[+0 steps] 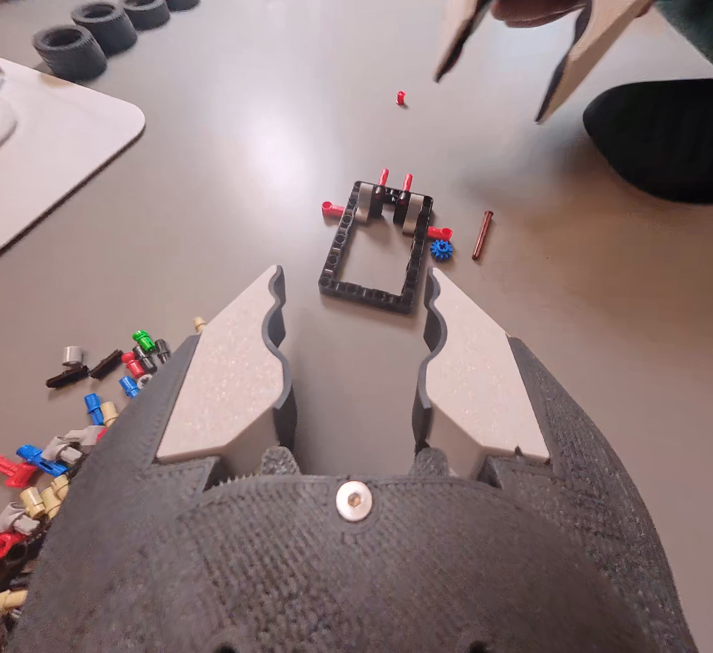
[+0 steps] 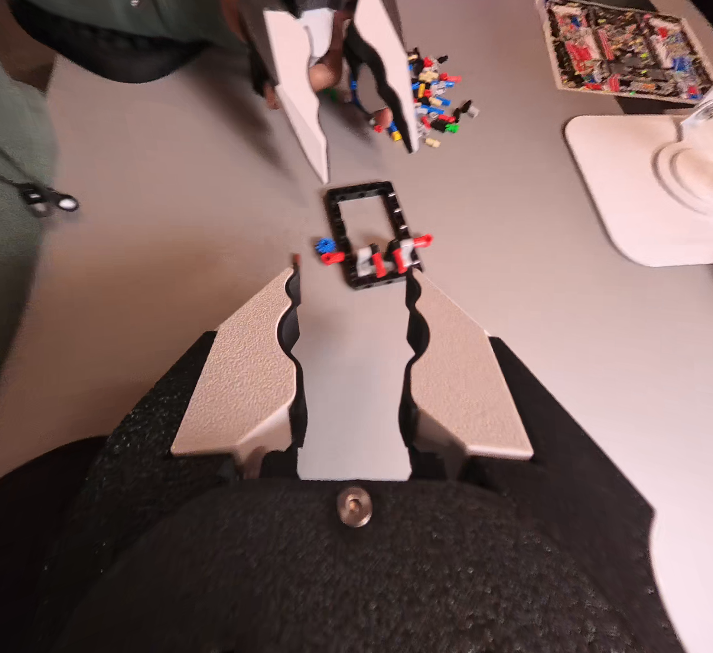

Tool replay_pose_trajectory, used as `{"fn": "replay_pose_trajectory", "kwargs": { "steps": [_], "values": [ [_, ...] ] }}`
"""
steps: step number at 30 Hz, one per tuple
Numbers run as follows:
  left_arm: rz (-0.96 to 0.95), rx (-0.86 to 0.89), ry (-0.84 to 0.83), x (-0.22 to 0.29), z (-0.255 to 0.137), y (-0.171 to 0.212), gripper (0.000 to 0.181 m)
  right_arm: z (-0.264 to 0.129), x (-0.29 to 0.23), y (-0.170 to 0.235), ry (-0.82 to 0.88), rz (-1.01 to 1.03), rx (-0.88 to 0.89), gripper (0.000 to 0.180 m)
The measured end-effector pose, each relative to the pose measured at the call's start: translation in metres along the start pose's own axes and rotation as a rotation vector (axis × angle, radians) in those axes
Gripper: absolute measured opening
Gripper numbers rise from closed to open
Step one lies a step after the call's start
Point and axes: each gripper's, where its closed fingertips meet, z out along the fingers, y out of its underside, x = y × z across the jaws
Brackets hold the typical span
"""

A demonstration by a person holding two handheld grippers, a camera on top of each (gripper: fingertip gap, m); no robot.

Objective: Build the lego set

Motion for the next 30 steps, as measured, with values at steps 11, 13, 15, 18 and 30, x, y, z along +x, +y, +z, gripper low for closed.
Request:
{"fn": "replay_pose_trajectory", "kwargs": {
  "steps": [11,13,15,18,30],
  "values": [
    [0.077,-0.174,0.118,0.009,0.017,0.005,0.076,0.025,-0.04,0.051,-0.065,-0.022,-0.184,0.032],
    [0.115,-0.231,0.149,0.013,0.021,0.009,0.076,0.031,-0.042,0.05,-0.086,-0.049,-0.203,0.031],
    [0.152,-0.285,0.18,0.017,0.025,0.015,0.076,0.037,-0.042,0.047,-0.099,-0.076,-0.215,0.03],
    [0.178,-0.31,0.191,0.019,0.03,0.018,0.066,0.043,-0.042,0.045,-0.105,-0.114,-0.244,0.024],
    [0.264,-0.22,0.153,0.022,0.021,0.018,0.058,0.035,-0.034,0.044,-0.077,-0.135,-0.136,0.001]
  ]
}}
